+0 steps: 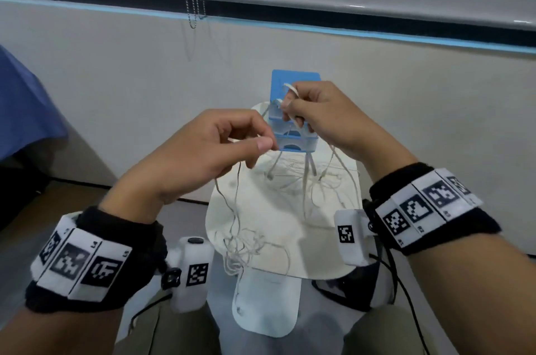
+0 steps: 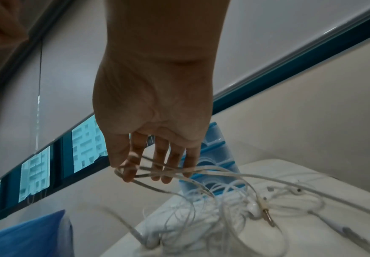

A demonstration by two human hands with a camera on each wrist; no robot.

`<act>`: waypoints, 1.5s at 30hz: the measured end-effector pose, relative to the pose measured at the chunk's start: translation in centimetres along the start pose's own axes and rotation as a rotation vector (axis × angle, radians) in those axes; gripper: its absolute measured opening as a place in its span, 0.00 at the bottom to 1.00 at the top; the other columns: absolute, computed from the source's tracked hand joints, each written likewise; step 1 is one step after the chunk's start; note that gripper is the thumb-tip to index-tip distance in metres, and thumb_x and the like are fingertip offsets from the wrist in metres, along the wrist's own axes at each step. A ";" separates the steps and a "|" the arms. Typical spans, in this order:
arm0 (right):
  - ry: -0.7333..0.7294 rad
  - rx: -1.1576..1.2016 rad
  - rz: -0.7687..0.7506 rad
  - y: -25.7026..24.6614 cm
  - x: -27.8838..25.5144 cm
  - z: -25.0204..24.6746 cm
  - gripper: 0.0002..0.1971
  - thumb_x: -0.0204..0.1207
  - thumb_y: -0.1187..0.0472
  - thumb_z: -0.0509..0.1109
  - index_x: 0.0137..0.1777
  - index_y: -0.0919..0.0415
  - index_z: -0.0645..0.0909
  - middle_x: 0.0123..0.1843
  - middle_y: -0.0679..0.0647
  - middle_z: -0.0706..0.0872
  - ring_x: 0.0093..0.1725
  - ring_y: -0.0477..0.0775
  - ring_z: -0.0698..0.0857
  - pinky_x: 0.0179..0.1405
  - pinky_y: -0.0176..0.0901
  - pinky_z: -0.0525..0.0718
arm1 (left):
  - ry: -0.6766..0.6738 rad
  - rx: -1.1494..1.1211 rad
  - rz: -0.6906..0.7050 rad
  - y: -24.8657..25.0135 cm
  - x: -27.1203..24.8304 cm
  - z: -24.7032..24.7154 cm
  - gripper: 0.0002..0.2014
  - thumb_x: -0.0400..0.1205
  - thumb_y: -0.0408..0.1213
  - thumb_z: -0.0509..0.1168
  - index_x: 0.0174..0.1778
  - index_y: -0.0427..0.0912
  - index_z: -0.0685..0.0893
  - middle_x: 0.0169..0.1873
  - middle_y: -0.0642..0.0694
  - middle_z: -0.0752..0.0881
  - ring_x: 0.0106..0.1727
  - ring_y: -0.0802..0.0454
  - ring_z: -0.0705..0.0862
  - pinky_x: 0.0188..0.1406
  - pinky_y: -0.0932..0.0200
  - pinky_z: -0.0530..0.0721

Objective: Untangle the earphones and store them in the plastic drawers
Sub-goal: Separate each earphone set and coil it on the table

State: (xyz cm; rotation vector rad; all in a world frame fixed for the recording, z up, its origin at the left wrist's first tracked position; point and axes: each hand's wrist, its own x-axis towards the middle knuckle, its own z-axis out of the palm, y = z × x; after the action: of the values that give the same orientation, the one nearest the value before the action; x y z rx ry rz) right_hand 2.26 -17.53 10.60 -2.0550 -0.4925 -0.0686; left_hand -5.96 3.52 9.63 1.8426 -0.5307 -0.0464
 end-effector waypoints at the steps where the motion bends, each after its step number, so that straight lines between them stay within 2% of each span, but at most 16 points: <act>1: -0.032 -0.057 0.017 0.8 0.3 0.5 0.12 0.85 0.64 0.69 0.47 0.77 0.80 0.34 0.50 0.80 0.29 0.38 0.75 0.31 0.24 0.73 | 0.008 -0.052 0.027 0.2 0.1 -0.2 0.04 0.84 0.37 0.72 0.48 0.40 0.90 0.31 0.45 0.80 0.24 0.56 0.64 0.21 0.69 0.62; 7: -0.192 -0.266 0.094 6.0 0.0 3.3 0.11 0.84 0.54 0.73 0.46 0.62 0.85 0.43 0.49 0.86 0.40 0.45 0.82 0.44 0.42 0.78 | 0.040 -0.206 0.152 1.6 0.4 -0.5 0.15 0.80 0.26 0.62 0.55 0.48 0.87 0.35 0.44 0.83 0.25 0.51 0.58 0.21 0.59 0.57; 9: -0.247 -0.238 0.132 7.0 -0.7 4.3 0.09 0.83 0.50 0.74 0.51 0.55 0.88 0.51 0.46 0.88 0.50 0.46 0.87 0.54 0.44 0.83 | 0.055 -0.223 0.161 1.9 0.4 -0.5 0.16 0.80 0.25 0.61 0.56 0.48 0.86 0.35 0.44 0.83 0.24 0.53 0.59 0.21 0.59 0.57; 11: -0.301 -0.247 0.168 7.8 -1.4 5.1 0.07 0.82 0.47 0.74 0.56 0.44 0.89 0.63 0.44 0.86 0.64 0.46 0.85 0.67 0.48 0.82 | 0.062 -0.235 0.161 2.1 0.4 -0.3 0.16 0.80 0.26 0.61 0.57 0.47 0.86 0.36 0.44 0.82 0.23 0.55 0.60 0.21 0.60 0.57; 14: -0.338 -0.345 0.162 8.5 -2.0 5.6 0.10 0.80 0.46 0.75 0.60 0.39 0.87 0.69 0.40 0.81 0.70 0.44 0.79 0.75 0.51 0.78 | 0.058 -0.227 0.148 2.2 0.3 0.0 0.15 0.80 0.26 0.61 0.57 0.47 0.86 0.36 0.44 0.82 0.22 0.56 0.61 0.22 0.59 0.57; 19: -0.089 -0.178 0.144 6.7 -3.4 2.4 0.13 0.81 0.65 0.72 0.56 0.45 0.89 0.63 0.45 0.88 0.65 0.43 0.85 0.64 0.47 0.84 | 0.075 -0.205 0.143 2.6 -0.2 0.4 0.17 0.79 0.24 0.60 0.58 0.46 0.85 0.41 0.44 0.84 0.25 0.52 0.70 0.22 0.62 0.61; 21: -0.048 -0.060 0.163 5.8 -4.4 1.0 0.19 0.78 0.73 0.69 0.57 0.49 0.90 0.60 0.44 0.91 0.61 0.45 0.88 0.58 0.55 0.87 | 0.064 -0.211 0.162 3.0 -0.4 0.5 0.19 0.80 0.20 0.59 0.59 0.45 0.84 0.44 0.44 0.85 0.29 0.51 0.76 0.21 0.64 0.65; 25: -0.320 0.126 0.107 2.5 -7.7 0.3 0.33 0.71 0.84 0.64 0.66 0.50 0.87 0.66 0.48 0.90 0.66 0.52 0.88 0.57 0.43 0.85 | 0.012 -0.178 0.258 5.0 -0.7 1.5 0.25 0.82 0.12 0.54 0.62 0.44 0.81 0.56 0.41 0.87 0.42 0.47 0.87 0.23 0.63 0.72; 28: -0.515 0.187 0.050 0.3 -9.6 1.2 0.24 0.74 0.78 0.70 0.65 0.56 0.86 0.67 0.52 0.89 0.71 0.55 0.84 0.63 0.41 0.84 | -0.026 -0.124 0.328 6.6 -0.6 2.6 0.29 0.79 0.10 0.51 0.63 0.46 0.80 0.69 0.41 0.85 0.54 0.45 0.91 0.26 0.63 0.77; 30: -0.513 0.140 0.049 0.1 -10.4 1.7 0.09 0.81 0.67 0.73 0.60 0.64 0.87 0.62 0.56 0.91 0.65 0.56 0.87 0.67 0.47 0.82 | -0.035 -0.069 0.362 7.4 -0.8 3.0 0.29 0.79 0.09 0.51 0.65 0.44 0.78 0.73 0.44 0.82 0.60 0.44 0.91 0.27 0.63 0.77; 32: -0.438 0.119 0.105 0.9 -10.8 1.7 0.13 0.86 0.59 0.71 0.54 0.71 0.86 0.56 0.56 0.94 0.55 0.49 0.88 0.62 0.48 0.80 | -0.014 -0.014 0.380 7.9 -1.0 2.8 0.26 0.81 0.11 0.53 0.66 0.43 0.77 0.75 0.48 0.81 0.62 0.45 0.91 0.25 0.63 0.75; 34: -0.340 0.188 0.161 2.0 -11.4 1.4 0.17 0.87 0.58 0.69 0.50 0.75 0.85 0.51 0.60 0.93 0.49 0.50 0.87 0.57 0.49 0.82 | 0.045 0.040 0.382 8.0 -1.5 2.2 0.21 0.86 0.15 0.58 0.66 0.44 0.78 0.75 0.50 0.80 0.61 0.47 0.92 0.25 0.66 0.73; 37: -0.210 0.193 0.219 3.7 -12.8 0.7 0.14 0.87 0.60 0.69 0.47 0.73 0.87 0.48 0.69 0.92 0.44 0.56 0.86 0.49 0.49 0.82 | 0.200 0.108 0.348 7.3 -2.3 1.0 0.16 0.86 0.23 0.68 0.63 0.46 0.82 0.73 0.54 0.82 0.55 0.49 0.93 0.37 0.73 0.80; 40: -0.071 0.183 0.256 4.6 -14.0 0.4 0.13 0.86 0.61 0.70 0.44 0.71 0.87 0.39 0.68 0.89 0.37 0.55 0.82 0.42 0.45 0.80 | 0.287 0.253 0.231 5.6 -3.0 -0.2 0.17 0.81 0.29 0.77 0.62 0.49 0.85 0.58 0.68 0.88 0.37 0.56 0.90 0.39 0.70 0.80; 42: 0.031 0.196 0.258 4.6 -14.3 0.0 0.14 0.87 0.61 0.69 0.43 0.68 0.87 0.34 0.58 0.85 0.35 0.53 0.82 0.40 0.46 0.82 | 0.239 0.443 0.076 3.9 -3.2 -0.6 0.18 0.78 0.36 0.81 0.59 0.56 0.86 0.48 0.70 0.89 0.26 0.61 0.81 0.31 0.69 0.77; 45: 0.104 0.274 0.219 3.8 -14.6 -0.4 0.15 0.88 0.60 0.68 0.45 0.72 0.86 0.32 0.56 0.81 0.32 0.54 0.81 0.39 0.49 0.84 | 0.107 0.517 -0.086 1.2 -3.5 0.2 0.18 0.73 0.45 0.84 0.56 0.62 0.88 0.53 0.62 0.91 0.28 0.65 0.80 0.41 0.59 0.79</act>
State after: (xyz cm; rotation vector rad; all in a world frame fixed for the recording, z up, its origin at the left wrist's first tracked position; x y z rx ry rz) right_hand -9.65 -24.11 4.11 -1.8138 -0.1981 0.0220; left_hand -9.60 4.35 9.85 2.3562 -0.4109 0.1435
